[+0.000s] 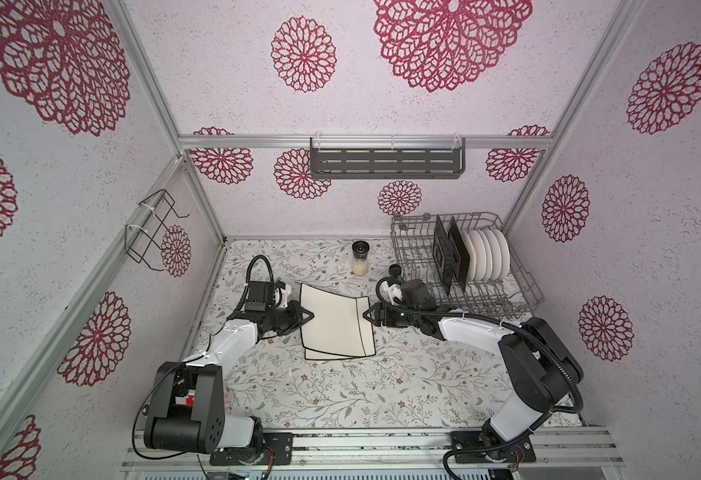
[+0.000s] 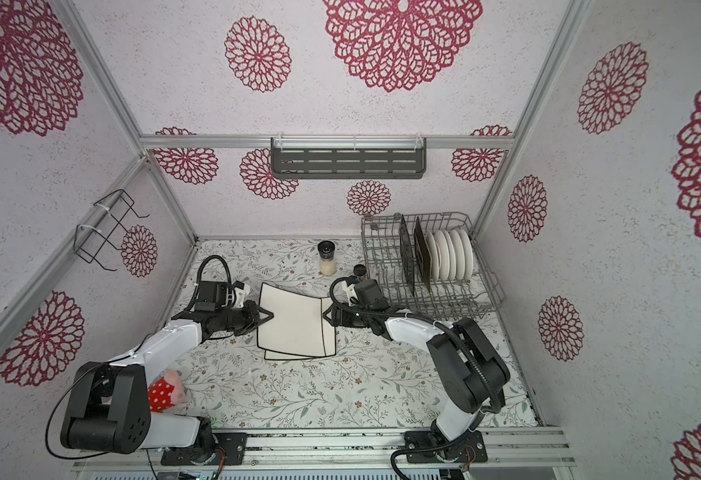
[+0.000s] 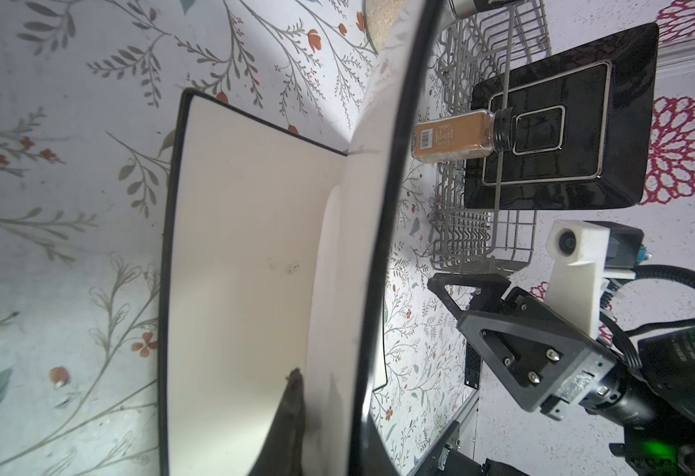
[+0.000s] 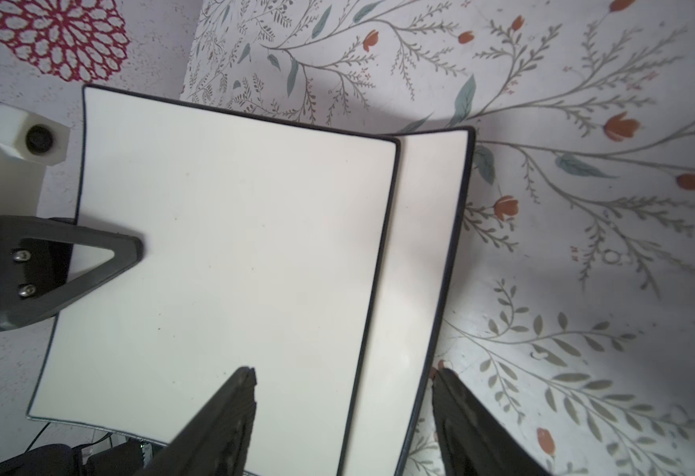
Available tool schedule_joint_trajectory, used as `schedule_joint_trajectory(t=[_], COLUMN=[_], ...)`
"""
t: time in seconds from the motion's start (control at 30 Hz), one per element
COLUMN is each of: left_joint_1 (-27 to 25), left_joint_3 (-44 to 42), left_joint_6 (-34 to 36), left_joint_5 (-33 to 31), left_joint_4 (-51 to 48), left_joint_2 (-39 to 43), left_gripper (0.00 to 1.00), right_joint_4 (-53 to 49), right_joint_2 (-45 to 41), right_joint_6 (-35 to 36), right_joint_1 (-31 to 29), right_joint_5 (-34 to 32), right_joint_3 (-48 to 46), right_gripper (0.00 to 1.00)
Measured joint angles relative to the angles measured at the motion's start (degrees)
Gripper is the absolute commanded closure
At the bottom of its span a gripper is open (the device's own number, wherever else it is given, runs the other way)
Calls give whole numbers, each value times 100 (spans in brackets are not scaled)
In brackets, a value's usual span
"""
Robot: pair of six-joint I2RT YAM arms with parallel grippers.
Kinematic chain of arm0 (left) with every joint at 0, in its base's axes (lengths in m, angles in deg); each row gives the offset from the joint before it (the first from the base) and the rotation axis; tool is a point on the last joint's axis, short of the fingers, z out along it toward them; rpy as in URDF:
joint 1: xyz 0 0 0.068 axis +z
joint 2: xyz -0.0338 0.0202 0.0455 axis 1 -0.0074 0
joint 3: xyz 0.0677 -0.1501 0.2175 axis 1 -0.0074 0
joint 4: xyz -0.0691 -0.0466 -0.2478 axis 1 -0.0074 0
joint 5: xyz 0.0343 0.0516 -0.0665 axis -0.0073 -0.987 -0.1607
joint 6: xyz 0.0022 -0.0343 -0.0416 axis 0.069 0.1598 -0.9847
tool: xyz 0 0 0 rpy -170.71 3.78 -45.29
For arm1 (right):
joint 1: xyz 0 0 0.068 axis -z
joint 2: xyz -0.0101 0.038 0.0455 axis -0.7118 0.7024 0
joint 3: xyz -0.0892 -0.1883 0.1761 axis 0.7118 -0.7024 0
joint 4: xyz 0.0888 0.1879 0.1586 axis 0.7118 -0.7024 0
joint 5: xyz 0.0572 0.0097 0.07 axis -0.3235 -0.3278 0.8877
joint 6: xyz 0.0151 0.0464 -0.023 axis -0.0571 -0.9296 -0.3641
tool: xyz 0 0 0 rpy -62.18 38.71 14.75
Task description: Unload the plates from the dish rack
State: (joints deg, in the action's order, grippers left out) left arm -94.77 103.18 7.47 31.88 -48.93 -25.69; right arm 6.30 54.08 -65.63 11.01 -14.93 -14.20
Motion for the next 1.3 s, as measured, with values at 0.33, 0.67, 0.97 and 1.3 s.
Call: schedule_joint_trajectory(t=[0.33,0.67,0.97,1.3], left_joint_1=[125,138,138,140], left_joint_3=[116,247,262,262], left_joint_6=[225,365,472,509], left_joint_5=[146,103,-225,-448], left_joint_4=[-20,-149,-380,-507], left_joint_2=[-254,-356,-433,-739], left_gripper=[95,87,78,72], right_joint_4=[-133,-127,-186,-146], right_joint_2=[492,960,1093,1134], right_joint_6=[37,94,199,247], right_joint_1=[26,28,28,33], right_joint_5=[0,140,166,168], right_joint_3=[319,533,597,597], right_gripper=[25,26,26,27])
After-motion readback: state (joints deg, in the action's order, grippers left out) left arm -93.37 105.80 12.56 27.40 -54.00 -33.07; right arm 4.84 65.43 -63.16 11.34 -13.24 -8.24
